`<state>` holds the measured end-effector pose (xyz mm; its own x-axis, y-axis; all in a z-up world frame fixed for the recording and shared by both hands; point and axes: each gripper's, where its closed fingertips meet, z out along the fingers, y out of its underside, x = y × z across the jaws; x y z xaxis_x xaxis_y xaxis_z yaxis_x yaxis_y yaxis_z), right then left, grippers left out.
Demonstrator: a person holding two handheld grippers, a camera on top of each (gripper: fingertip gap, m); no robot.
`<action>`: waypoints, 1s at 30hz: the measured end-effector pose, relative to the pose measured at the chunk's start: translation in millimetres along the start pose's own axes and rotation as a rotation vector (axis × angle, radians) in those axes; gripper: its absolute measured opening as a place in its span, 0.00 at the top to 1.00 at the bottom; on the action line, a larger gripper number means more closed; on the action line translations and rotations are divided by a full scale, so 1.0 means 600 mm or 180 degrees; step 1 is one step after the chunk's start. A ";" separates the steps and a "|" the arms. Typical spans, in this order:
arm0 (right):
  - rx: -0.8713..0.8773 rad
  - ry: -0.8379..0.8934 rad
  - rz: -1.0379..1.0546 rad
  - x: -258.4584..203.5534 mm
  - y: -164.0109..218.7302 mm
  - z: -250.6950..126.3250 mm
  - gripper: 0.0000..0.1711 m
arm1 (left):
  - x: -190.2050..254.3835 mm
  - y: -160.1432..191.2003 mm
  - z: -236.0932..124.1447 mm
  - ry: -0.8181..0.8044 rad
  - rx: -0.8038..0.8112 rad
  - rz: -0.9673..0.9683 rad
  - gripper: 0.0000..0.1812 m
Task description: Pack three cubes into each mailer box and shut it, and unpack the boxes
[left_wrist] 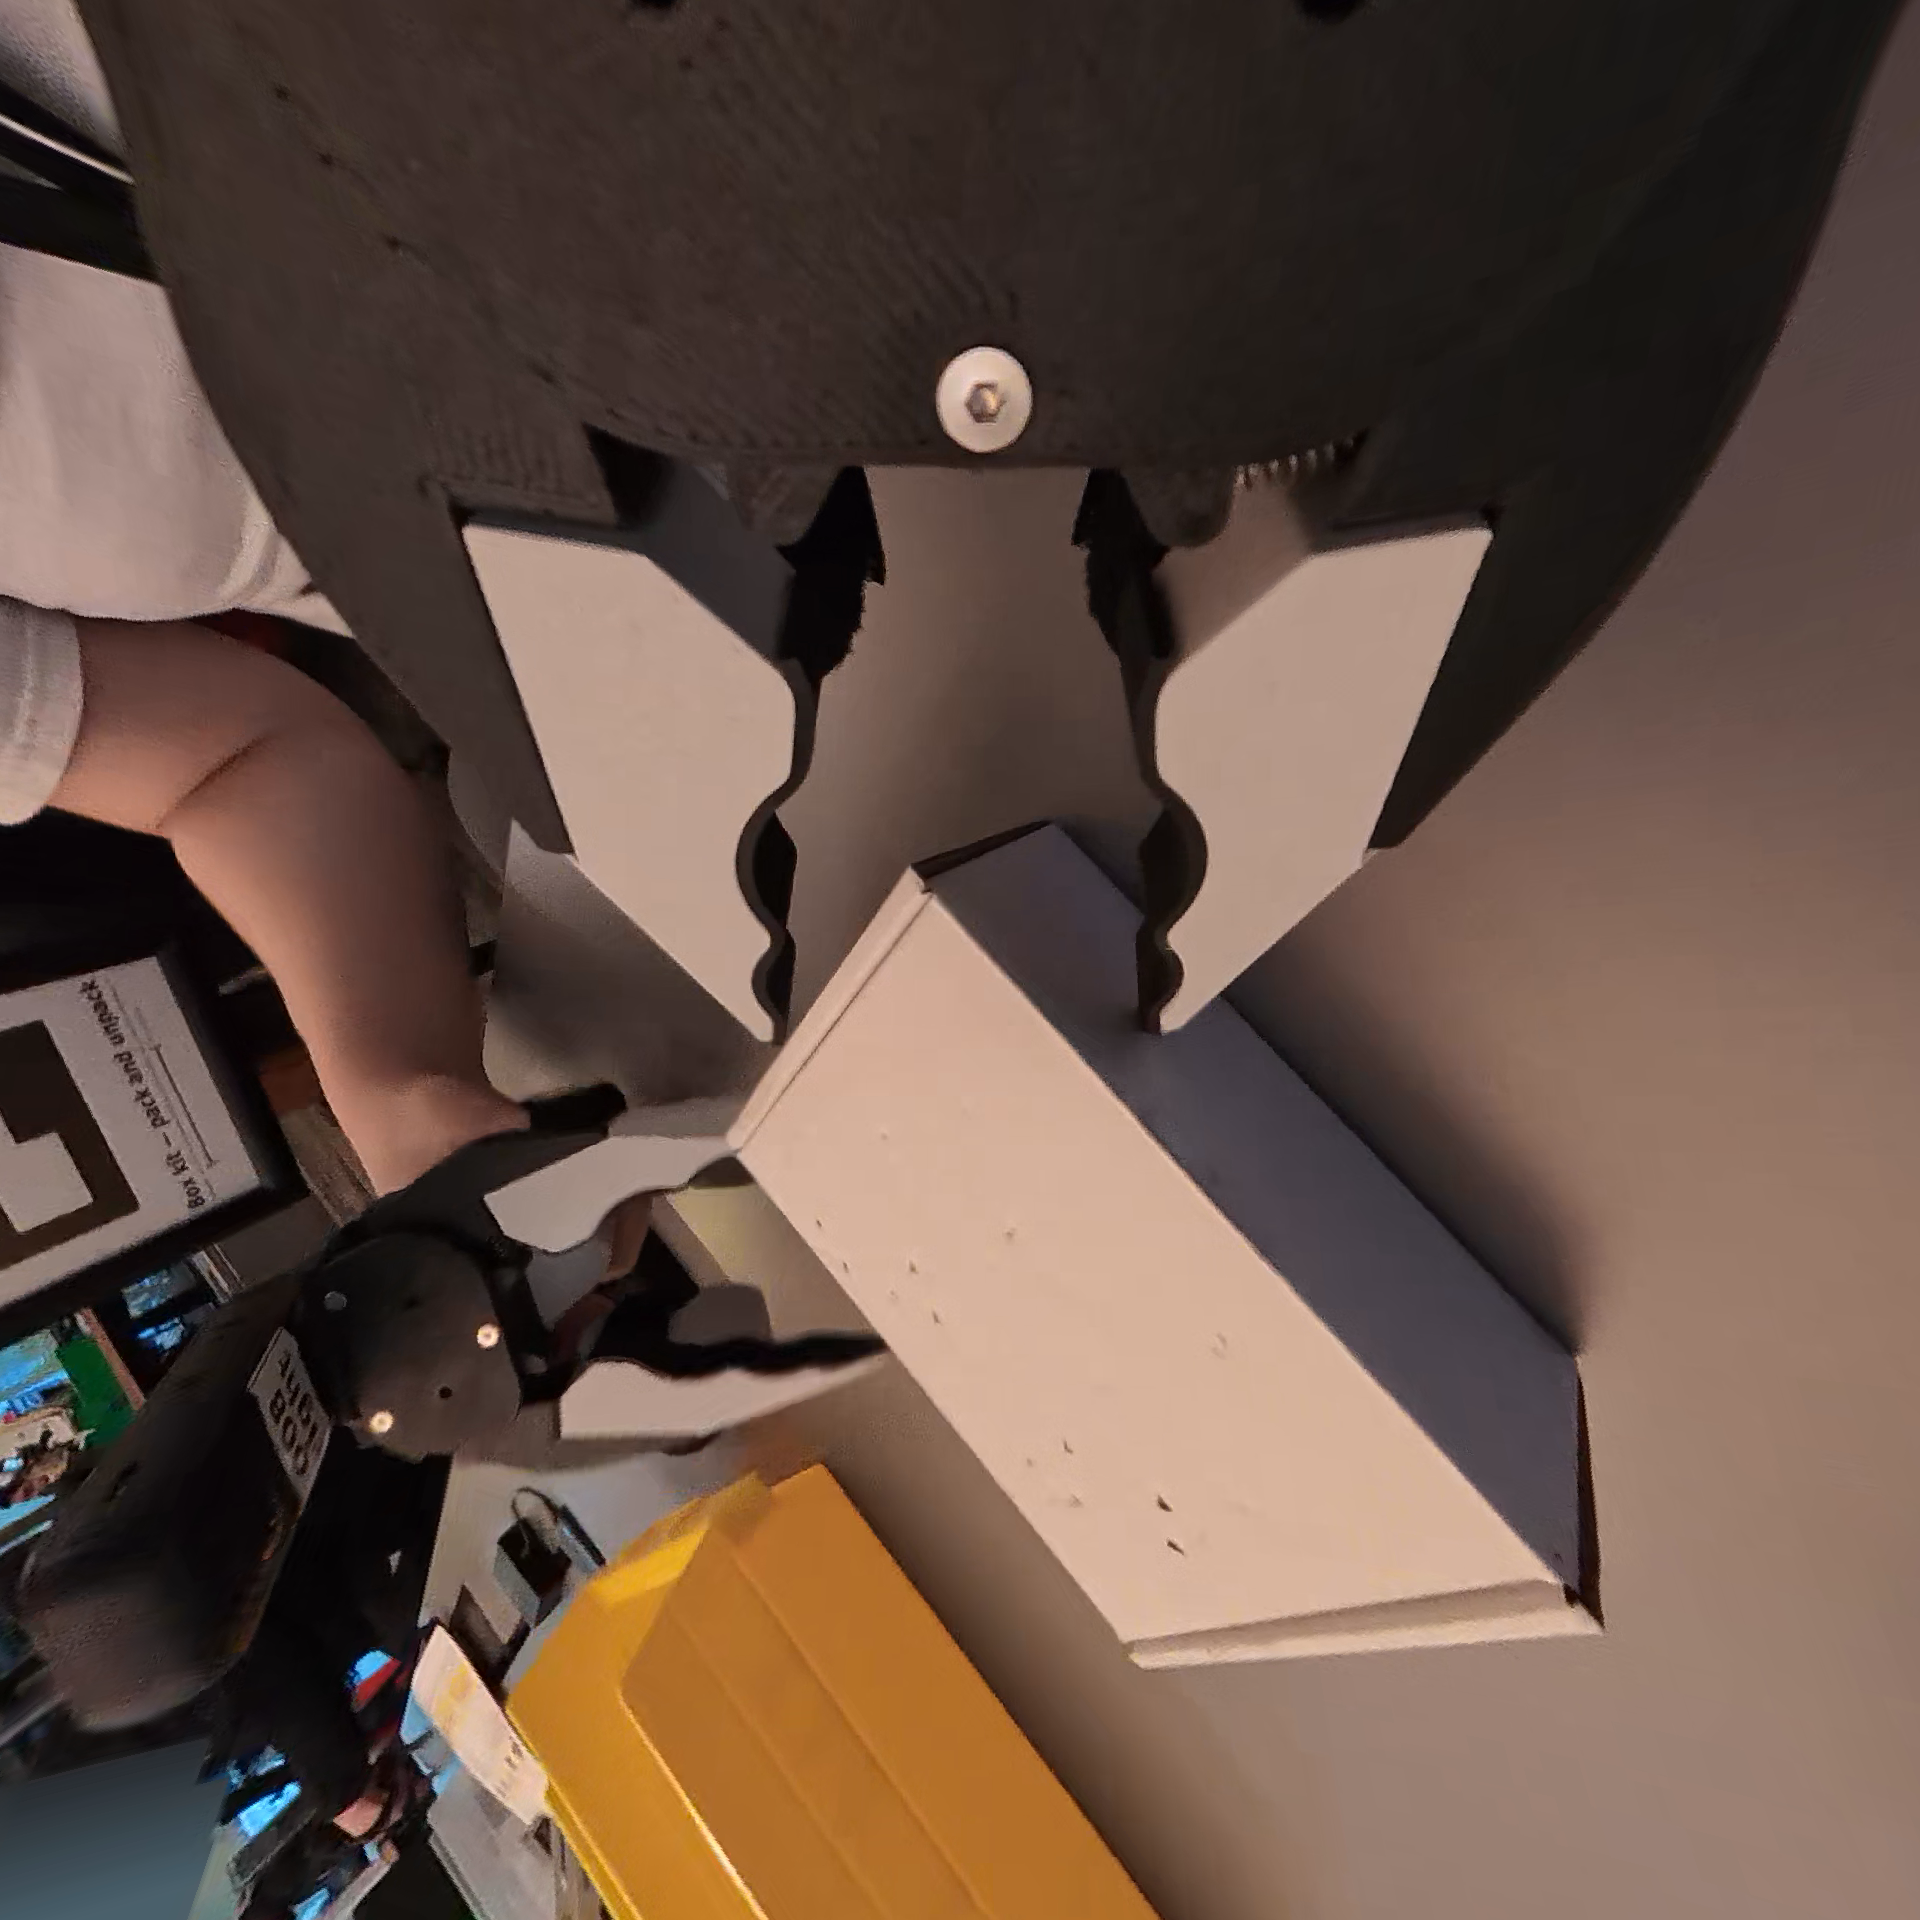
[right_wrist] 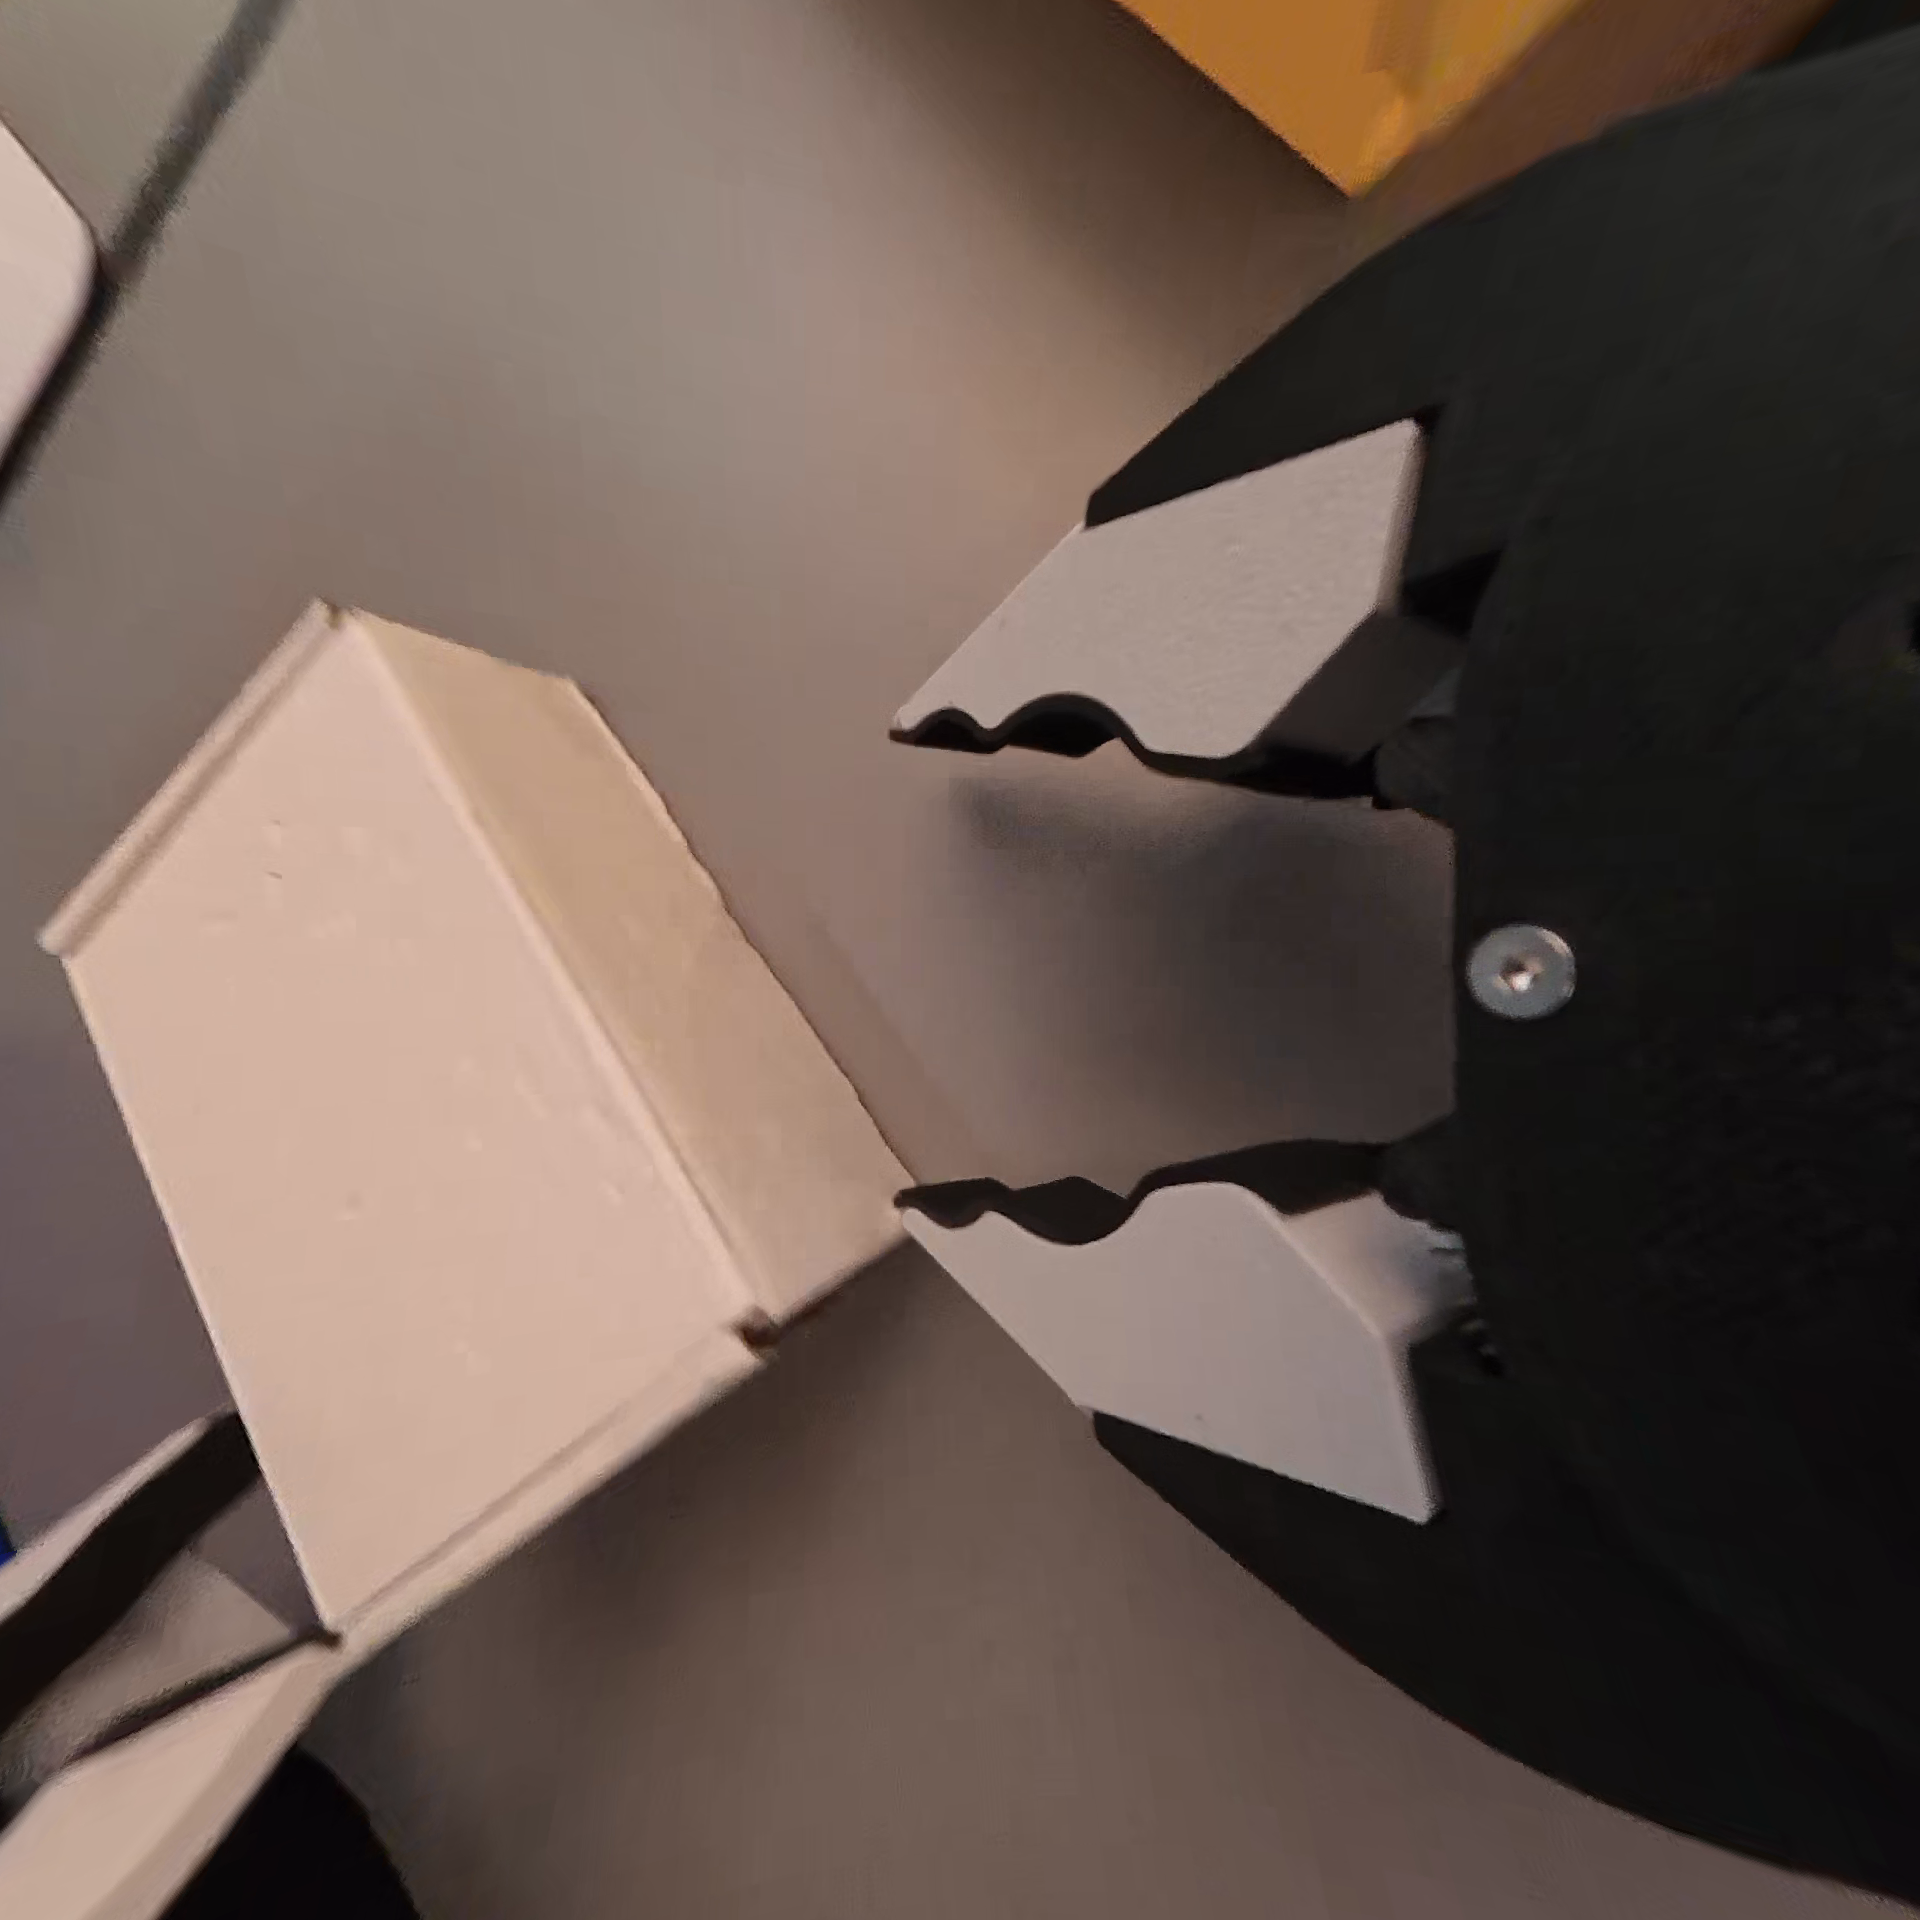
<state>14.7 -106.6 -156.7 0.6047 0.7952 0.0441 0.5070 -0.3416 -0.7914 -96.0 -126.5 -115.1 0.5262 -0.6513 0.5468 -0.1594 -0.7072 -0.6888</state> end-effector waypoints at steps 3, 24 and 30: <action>0.0051 -0.0297 0.0206 -0.054 0.018 -0.025 0.47 | 0.012 0.011 0.008 0.0096 -0.0028 0.0009 0.65; 0.0446 -0.0491 0.1107 -0.125 -0.026 -0.011 0.23 | -0.011 0.063 0.058 -0.1093 -0.0477 0.1219 0.76; 0.0236 -0.0346 0.0822 -0.138 -0.019 0.003 0.15 | -0.015 0.063 0.060 -0.1253 -0.0548 0.1396 0.77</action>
<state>-42.1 -167.9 -152.6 0.6365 0.7371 -0.2272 0.2960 -0.5054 -0.8105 -76.3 -137.5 -163.1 0.6448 -0.7642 -0.0097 -0.5463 -0.4520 -0.7051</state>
